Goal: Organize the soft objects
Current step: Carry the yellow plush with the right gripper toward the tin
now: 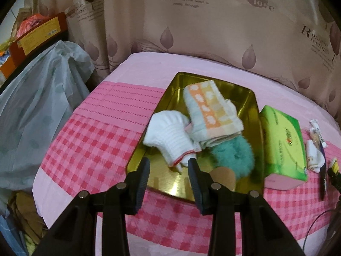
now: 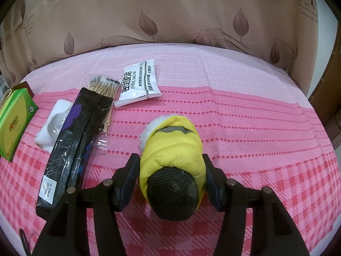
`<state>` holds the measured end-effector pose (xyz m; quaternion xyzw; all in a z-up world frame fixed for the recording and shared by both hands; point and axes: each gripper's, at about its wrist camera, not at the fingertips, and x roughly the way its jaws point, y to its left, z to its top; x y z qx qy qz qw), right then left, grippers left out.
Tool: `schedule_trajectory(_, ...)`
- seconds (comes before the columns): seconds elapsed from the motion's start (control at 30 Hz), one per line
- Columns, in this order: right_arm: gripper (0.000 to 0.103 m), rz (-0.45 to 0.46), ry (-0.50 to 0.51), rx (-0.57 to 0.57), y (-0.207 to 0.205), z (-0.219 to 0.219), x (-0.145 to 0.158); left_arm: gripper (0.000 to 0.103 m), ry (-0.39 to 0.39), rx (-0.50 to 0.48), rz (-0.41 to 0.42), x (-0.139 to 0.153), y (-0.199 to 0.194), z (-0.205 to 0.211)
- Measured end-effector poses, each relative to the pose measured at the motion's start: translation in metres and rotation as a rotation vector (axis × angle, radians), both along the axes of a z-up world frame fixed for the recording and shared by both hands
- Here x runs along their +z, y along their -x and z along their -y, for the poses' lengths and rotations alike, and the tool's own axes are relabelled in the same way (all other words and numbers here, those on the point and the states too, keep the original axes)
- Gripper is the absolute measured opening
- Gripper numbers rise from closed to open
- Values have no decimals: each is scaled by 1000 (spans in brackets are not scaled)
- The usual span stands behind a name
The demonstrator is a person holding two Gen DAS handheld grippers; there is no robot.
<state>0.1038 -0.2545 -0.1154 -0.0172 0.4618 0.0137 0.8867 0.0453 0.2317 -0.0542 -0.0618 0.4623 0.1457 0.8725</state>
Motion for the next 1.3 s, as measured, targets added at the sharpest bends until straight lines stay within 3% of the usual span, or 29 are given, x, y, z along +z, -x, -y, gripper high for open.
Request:
schedule_trajectory(0.17,43,7,23,15,3,-5,0,37,13,8,21,-2,5,-7)
schedule_trajectory(0.33,43,8,34,12,3,-7,1,37,15,0,55,-2,7,-7)
schedule_trajectory(0.47,42,3,33,-7,2,-9,1,37,-14,18,43,-6,5,-9)
schedule_trajectory(0.73,40,7,67,-39,5,-19,6,38,2,34,44,-7,6,-14)
schedule_trajectory(1.0,40,44,55,-27,13,-34,32,38,15,69,40,-8,7,-22)
schedule_trajectory(1.3,40,96,39,97,13,-86,69,38,39,105,21,-12,7,-30)
